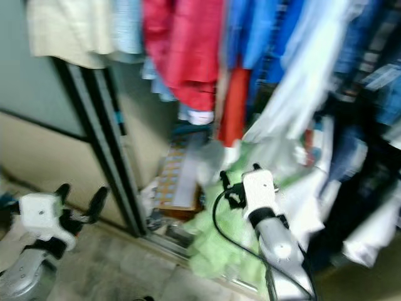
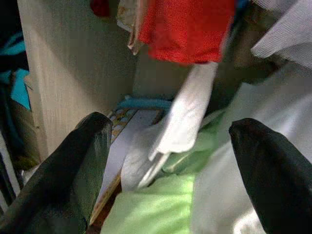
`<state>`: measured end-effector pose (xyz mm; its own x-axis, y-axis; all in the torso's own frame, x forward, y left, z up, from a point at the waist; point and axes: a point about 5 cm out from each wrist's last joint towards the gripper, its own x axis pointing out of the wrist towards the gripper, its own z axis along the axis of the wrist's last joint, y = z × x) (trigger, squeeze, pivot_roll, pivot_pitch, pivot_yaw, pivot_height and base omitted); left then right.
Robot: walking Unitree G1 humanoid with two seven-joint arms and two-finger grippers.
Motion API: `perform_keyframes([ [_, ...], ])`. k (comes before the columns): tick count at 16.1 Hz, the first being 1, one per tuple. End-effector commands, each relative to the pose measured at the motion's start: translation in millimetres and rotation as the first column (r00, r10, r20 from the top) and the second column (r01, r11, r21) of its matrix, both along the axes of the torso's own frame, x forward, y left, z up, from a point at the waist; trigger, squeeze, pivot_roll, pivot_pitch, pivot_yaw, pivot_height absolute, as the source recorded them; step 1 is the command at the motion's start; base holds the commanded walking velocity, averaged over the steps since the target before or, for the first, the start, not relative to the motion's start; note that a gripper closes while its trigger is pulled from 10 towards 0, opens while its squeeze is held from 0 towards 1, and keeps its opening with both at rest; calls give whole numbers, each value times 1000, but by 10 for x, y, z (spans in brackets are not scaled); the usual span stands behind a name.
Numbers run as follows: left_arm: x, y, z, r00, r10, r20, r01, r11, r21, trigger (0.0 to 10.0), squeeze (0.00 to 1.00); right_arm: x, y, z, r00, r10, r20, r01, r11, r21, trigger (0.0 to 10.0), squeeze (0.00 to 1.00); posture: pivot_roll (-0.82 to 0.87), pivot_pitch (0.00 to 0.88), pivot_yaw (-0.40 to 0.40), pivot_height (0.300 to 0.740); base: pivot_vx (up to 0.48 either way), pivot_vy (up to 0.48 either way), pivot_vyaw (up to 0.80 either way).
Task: Clean up the room
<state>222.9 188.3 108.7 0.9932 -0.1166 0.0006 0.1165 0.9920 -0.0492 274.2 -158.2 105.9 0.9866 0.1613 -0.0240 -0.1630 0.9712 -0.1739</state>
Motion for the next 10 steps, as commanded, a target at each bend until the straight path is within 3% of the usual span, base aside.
perform_keyframes([
  [1,60,-103,75,998,-38,51,37,999,15,10000,0,33,-35,-12,999,-33,-6,33,999,15,10000,0,-3,28,-47,740,0,0,800],
  [3,78,-137,6,999,-34,19,35,999,-38,10000,0,45,-37,31,999,-40,19,40,999,16,10000,0,-24,13,-34,740,0,0,800],
  [6,75,-240,-70,998,-60,3,60,997,-38,10000,0,2,-71,83,997,-57,46,57,998,19,10000,0,-52,7,-31,740,0,0,800],
  [10,116,-190,-102,999,-39,8,39,999,-23,10000,0,45,-82,73,998,-37,50,38,999,-18,10000,0,-42,13,-54,740,0,0,800],
])
